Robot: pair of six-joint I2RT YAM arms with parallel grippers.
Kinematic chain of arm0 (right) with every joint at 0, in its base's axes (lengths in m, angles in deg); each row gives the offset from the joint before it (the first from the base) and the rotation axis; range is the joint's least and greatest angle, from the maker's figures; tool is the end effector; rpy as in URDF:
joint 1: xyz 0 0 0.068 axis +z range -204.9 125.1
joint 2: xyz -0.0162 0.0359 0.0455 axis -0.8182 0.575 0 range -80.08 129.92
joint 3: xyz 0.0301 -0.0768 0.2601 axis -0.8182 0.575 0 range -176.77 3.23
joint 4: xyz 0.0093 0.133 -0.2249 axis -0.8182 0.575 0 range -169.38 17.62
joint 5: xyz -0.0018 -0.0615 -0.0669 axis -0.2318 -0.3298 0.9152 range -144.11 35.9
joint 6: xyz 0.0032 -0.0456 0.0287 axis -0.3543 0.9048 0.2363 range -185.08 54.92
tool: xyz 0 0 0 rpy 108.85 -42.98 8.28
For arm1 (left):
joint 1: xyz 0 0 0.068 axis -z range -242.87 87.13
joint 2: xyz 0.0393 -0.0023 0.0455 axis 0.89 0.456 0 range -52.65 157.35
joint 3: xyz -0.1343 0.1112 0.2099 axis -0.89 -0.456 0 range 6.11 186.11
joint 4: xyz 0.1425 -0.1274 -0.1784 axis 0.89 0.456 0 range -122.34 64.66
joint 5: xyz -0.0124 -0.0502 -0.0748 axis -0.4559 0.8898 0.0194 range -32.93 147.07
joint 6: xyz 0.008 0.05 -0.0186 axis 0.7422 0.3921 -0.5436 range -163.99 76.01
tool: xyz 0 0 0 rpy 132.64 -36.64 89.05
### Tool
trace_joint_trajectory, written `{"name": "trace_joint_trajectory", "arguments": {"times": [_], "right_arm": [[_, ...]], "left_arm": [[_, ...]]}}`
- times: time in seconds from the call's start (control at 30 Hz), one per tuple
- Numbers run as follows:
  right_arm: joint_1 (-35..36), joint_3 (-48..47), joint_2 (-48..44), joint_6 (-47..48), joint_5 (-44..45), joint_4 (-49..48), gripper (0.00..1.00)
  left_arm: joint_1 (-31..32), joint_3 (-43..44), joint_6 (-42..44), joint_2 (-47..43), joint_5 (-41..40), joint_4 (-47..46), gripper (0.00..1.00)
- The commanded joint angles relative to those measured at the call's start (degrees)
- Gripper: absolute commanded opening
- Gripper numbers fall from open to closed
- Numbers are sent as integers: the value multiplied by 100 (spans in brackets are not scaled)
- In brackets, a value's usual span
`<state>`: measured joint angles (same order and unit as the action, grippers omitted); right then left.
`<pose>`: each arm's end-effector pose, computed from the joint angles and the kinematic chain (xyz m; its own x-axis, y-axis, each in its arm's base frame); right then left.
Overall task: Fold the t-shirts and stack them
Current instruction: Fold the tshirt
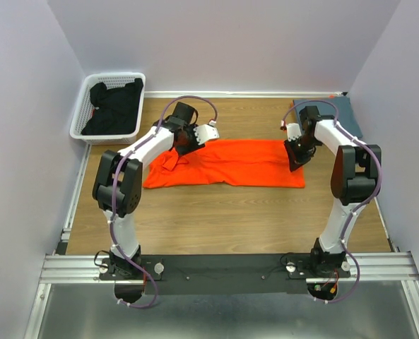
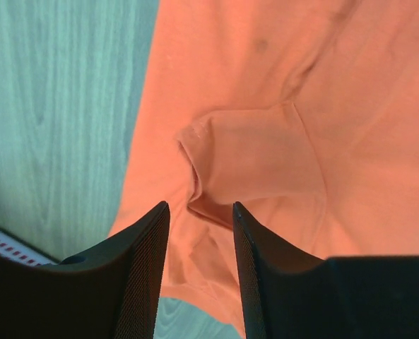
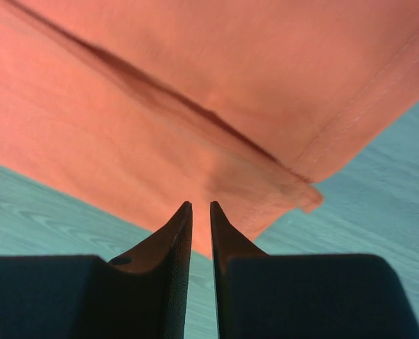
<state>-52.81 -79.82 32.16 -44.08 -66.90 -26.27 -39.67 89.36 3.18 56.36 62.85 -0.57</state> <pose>0.3771 0.0218 0.1831 -0.9012 -0.3826 -0.2038 -0.4158 0.8958 0.1568 0.3767 -0.1655 0.2183 -0.2032 0.8810 -0.4272 0.8690 0.3634 0.3359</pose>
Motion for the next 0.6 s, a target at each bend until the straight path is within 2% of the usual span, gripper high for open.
{"name": "trace_joint_trajectory", "arguments": {"times": [0.0, 0.17, 0.33, 0.57], "right_arm": [[-24, -142, 297, -16, 461, -238, 23], [-33, -89, 631, 107, 725, -502, 22], [-103, -308, 843, 142, 1086, -634, 21], [-94, -213, 650, 238, 1244, -643, 21]], "left_arm": [[-359, 218, -296, -283, 678, 583, 49], [-773, -220, -499, -740, 1118, 883, 50], [-993, -1256, -587, -1171, 1180, 866, 51], [-1493, -2119, -666, -1014, 961, 577, 48]]}}
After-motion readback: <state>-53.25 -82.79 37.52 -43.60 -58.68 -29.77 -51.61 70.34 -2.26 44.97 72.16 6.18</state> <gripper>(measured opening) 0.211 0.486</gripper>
